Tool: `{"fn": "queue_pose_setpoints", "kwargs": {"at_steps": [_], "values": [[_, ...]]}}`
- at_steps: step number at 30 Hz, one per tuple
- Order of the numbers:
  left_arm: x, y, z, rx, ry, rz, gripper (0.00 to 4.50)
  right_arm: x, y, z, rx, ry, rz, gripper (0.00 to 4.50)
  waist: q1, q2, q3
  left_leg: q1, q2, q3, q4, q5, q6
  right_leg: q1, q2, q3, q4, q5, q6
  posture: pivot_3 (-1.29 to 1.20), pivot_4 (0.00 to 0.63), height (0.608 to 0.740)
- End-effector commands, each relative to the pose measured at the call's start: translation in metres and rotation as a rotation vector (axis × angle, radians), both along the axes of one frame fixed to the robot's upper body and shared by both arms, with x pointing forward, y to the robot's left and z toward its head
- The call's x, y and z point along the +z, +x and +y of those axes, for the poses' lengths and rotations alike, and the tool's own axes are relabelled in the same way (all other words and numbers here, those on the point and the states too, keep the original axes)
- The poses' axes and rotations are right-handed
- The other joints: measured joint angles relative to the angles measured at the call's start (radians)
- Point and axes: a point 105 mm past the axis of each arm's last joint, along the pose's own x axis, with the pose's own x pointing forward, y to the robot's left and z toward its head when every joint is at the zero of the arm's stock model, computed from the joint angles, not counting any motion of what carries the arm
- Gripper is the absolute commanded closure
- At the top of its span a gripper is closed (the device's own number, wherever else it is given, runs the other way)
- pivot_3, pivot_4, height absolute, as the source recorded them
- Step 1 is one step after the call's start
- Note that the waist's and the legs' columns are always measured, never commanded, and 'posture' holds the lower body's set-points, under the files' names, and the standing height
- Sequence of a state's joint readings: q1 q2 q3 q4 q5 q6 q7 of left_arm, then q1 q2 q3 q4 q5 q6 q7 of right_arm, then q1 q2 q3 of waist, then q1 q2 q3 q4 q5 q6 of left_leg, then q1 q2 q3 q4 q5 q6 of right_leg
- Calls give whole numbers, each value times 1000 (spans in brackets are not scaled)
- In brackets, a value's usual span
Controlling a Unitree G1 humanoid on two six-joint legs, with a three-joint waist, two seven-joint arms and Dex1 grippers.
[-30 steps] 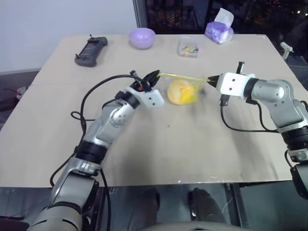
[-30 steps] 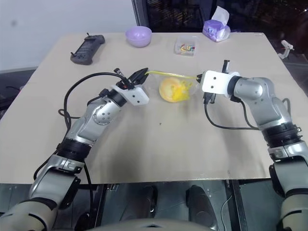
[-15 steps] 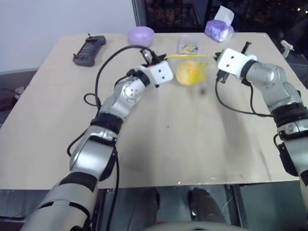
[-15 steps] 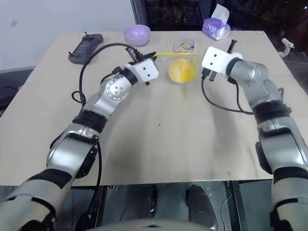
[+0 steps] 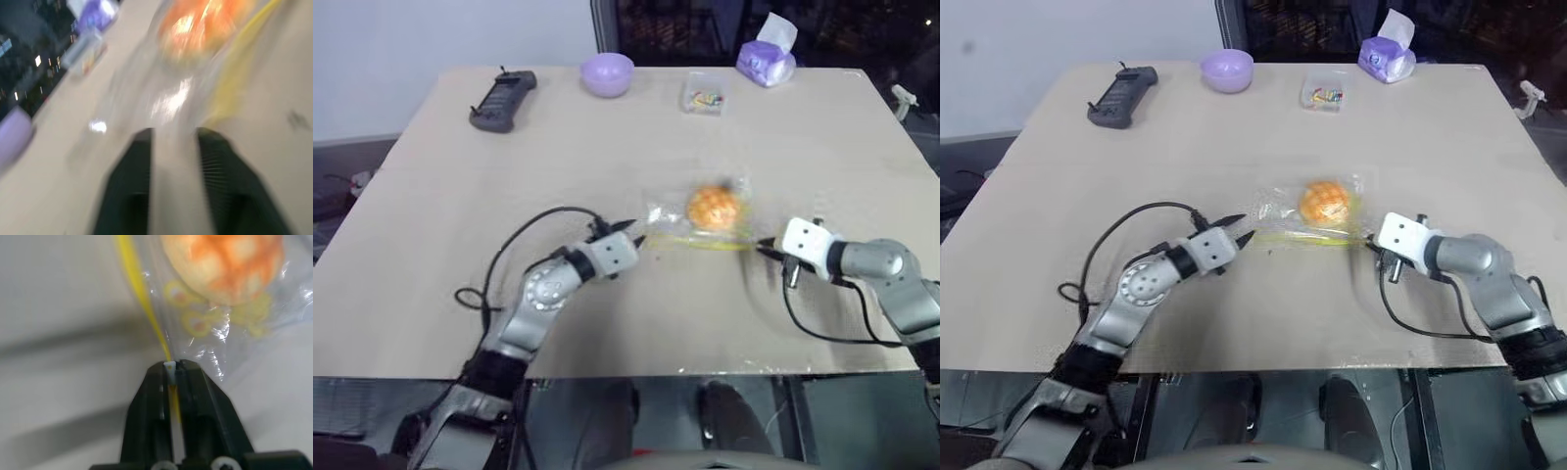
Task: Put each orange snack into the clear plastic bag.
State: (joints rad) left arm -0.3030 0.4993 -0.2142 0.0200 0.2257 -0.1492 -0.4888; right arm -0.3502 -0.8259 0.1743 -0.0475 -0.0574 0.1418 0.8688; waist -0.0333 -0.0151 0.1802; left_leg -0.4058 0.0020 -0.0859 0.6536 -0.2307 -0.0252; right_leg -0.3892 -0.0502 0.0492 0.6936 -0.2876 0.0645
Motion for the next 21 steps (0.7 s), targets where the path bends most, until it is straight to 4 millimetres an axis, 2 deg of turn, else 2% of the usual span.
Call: {"fn": "queue_pose_setpoints", "kwargs": {"at_steps": [1,2,3,7,9,12,15,18,21], "values": [[9,-19,-11,-33,-80,16,1637,5,-14,-10,-29,18,39,2644,0,0,0,8,0,0,-2,0,0,8,0,0,-1,-1,0,0,150,740],[8,-22,-10,-29,-102,40,1135,3,-18,-13,-40,23,63,2166,-1,0,0,16,1,0,-5,0,0,17,0,-1,-6,-1,0,0,150,740],[7,-23,-7,-21,-136,70,887,3,-21,-15,-48,48,81,2159,-2,0,0,18,1,0,-5,0,0,19,0,-1,-7,-1,0,0,150,740],[4,-33,7,-26,-321,240,887,9,-33,-21,-95,267,152,2159,-8,0,0,18,2,0,-5,0,0,18,1,1,-7,0,0,0,150,740],[2,-41,13,-46,-403,326,887,15,-34,-24,-121,431,145,2159,-7,0,0,18,2,0,-5,0,0,18,1,0,-7,0,0,0,150,740],[-7,-55,21,-54,-416,425,887,13,-40,-34,-145,582,151,2159,-6,0,-1,17,3,0,-5,0,0,18,1,0,-8,0,0,0,150,740],[-10,-67,29,-59,-454,494,887,-1,-53,-40,-145,627,205,2159,1,0,-1,14,3,-1,-6,-1,1,18,1,-2,-12,0,0,0,150,740],[-8,-69,39,-31,-480,507,887,-14,-63,-45,-151,607,231,2159,2,0,-1,13,3,-2,-5,-1,1,18,0,-3,-14,0,0,0,150,740],[-6,-71,46,-13,-485,508,887,-14,-64,-49,-167,627,206,2159,2,0,-1,13,3,-2,-5,-1,1,18,1,-3,-14,0,0,0,150,740]]}}
